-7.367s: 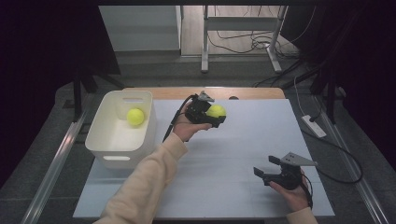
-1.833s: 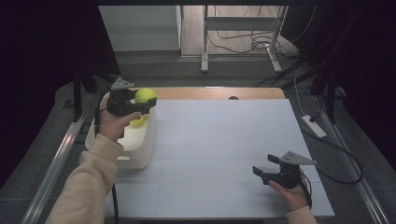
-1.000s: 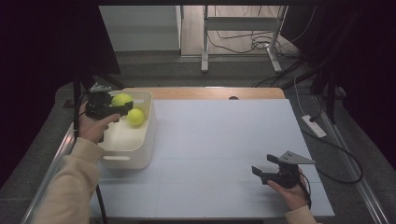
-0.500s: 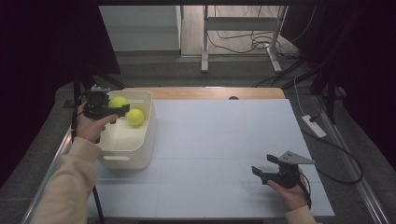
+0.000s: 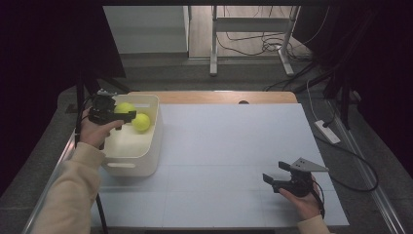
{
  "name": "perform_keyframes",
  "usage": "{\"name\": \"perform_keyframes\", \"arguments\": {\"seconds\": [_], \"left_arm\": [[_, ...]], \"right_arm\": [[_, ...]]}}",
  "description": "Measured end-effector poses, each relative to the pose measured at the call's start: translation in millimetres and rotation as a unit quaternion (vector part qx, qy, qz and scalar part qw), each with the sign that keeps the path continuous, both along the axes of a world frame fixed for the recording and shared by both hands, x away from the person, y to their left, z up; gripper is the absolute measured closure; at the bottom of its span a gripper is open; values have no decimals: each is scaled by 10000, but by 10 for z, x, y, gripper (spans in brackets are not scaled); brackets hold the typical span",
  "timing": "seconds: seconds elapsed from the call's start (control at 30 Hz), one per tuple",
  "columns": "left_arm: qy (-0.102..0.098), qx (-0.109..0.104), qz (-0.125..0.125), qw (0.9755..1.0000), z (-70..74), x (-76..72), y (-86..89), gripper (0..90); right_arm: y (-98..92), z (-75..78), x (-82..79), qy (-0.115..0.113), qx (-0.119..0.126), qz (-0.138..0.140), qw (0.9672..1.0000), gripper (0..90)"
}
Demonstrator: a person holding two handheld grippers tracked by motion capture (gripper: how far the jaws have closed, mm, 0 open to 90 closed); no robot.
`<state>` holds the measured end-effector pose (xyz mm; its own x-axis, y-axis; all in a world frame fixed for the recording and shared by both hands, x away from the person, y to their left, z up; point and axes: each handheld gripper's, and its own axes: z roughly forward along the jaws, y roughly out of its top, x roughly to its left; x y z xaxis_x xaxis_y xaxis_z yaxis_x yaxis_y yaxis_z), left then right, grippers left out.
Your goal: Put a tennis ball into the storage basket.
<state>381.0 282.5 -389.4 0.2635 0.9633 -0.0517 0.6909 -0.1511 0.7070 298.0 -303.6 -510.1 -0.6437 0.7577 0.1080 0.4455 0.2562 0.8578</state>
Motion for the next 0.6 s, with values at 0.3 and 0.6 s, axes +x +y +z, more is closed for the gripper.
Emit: {"name": "perform_keyframes", "arguments": {"seconds": [0.3,0.6], "left_arm": [[-5,15,62,10000,10,-1,-2,261],[-366,-298,-120,9988,129,-101,-80,129]], "right_arm": [[-7,2,4,6,0,-12,10000,144],[1,0,8,-5,2,5,10000,144]]}}
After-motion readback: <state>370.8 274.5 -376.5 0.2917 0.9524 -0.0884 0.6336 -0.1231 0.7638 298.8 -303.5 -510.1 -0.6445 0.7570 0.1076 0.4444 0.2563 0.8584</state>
